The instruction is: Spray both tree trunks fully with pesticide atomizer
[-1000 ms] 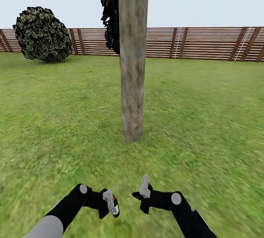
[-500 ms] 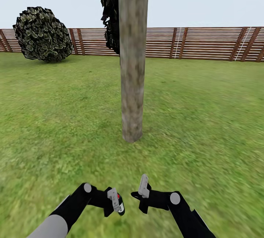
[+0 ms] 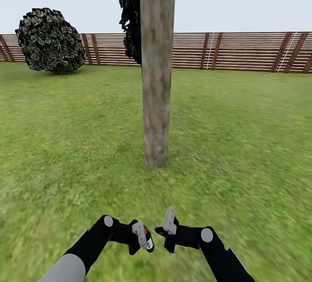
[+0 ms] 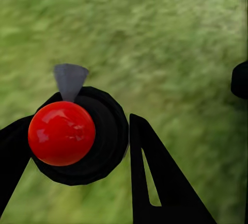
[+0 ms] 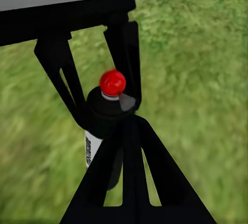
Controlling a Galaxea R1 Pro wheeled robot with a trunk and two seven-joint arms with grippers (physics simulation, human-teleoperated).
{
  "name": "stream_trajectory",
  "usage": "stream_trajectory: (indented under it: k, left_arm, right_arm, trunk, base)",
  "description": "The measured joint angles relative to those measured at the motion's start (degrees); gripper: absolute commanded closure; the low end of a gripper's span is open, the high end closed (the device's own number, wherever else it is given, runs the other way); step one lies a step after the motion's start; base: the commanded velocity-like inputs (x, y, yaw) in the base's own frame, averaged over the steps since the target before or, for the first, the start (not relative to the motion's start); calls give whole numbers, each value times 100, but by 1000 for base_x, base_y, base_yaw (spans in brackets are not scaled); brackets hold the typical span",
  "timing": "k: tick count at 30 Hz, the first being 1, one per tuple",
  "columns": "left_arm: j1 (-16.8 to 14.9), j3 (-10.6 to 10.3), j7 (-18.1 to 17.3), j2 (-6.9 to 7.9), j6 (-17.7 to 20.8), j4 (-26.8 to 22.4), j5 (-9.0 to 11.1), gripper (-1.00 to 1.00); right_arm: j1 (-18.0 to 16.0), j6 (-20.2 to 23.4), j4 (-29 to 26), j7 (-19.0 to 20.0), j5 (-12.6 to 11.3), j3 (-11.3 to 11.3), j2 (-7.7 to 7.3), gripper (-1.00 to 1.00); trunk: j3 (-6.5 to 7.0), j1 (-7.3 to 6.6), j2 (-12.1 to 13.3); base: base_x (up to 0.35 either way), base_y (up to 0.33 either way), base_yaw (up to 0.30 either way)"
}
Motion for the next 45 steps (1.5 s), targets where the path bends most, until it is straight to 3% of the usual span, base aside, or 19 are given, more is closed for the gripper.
stream_trajectory:
  k: [23, 45]
  left_arm:
    - [8, 0, -31, -229, -50, 8, 15, 100]
    - [8, -1, -32, -284, -58, 9, 30, 100]
  right_arm:
    - [0, 0, 9, 0, 8, 0, 0, 100]
    - [0, 0, 9, -8, 16, 0, 0, 100]
  trunk:
    - [0, 0, 0]
    - [0, 0, 0]
  base:
    - [0, 0, 0]
    - [0, 0, 0]
